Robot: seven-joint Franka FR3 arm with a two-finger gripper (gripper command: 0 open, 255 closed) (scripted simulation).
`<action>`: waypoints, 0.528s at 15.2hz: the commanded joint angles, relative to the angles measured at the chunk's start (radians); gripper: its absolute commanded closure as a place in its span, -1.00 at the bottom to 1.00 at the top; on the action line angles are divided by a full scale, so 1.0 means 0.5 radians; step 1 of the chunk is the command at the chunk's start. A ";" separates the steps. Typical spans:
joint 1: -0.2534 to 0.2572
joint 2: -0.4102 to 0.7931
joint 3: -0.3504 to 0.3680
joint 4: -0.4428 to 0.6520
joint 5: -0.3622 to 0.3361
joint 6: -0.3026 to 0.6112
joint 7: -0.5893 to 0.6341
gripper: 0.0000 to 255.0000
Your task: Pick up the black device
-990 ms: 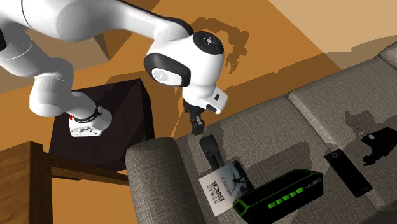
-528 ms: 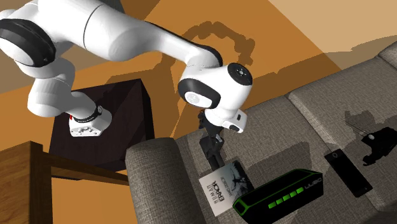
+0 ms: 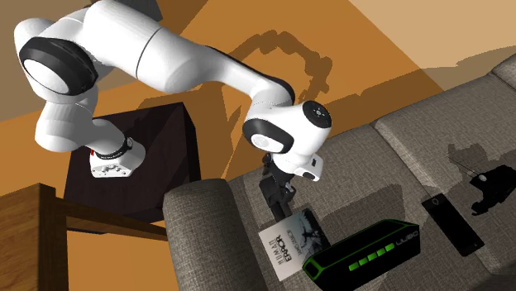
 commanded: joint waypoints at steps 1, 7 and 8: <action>0.000 0.015 0.003 -0.017 0.004 0.032 0.004 -1.00; 0.000 0.014 0.003 -0.020 0.004 0.033 0.004 1.00; -0.001 0.013 0.003 -0.020 0.003 0.032 0.003 1.00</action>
